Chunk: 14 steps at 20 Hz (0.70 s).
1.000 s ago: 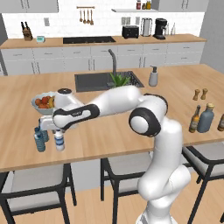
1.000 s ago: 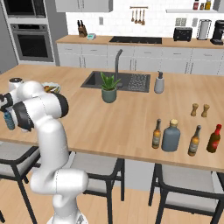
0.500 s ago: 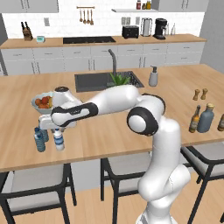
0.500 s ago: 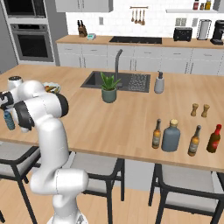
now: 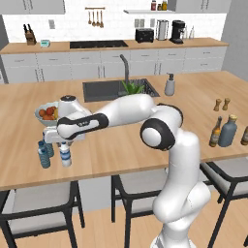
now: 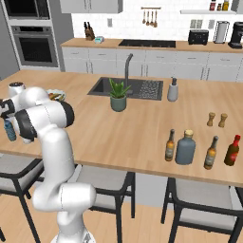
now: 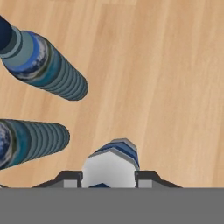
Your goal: Move the plastic bottles in the middle to the plastics group, and the glass bottles in the middle to the glass group.
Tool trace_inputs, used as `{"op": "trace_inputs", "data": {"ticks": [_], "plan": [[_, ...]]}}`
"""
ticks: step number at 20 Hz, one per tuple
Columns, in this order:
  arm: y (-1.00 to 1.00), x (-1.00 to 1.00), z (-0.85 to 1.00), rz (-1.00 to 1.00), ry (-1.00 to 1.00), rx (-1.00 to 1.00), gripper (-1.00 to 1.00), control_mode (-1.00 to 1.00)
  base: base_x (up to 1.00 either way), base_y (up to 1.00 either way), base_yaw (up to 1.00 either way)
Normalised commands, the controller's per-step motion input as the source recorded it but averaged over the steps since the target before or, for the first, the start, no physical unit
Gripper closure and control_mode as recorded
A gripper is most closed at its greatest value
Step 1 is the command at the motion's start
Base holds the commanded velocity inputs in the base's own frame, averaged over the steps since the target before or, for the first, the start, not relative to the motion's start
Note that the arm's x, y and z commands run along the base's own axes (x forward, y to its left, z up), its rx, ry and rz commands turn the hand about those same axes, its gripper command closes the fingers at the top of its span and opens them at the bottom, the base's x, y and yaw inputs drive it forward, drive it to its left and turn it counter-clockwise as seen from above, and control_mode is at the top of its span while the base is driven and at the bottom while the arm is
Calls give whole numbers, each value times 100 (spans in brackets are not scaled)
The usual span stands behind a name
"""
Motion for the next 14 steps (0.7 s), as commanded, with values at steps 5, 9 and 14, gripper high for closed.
{"op": "trace_inputs", "data": {"ticks": [5,9,14], "plan": [[-11,0,-17,0,-2,-1,-100,-100,0,0,0],[-13,0,-6,0,-3,-1,-100,-100,0,0,0],[-3,0,6,0,-6,0,-100,-100,0,0,0]]}}
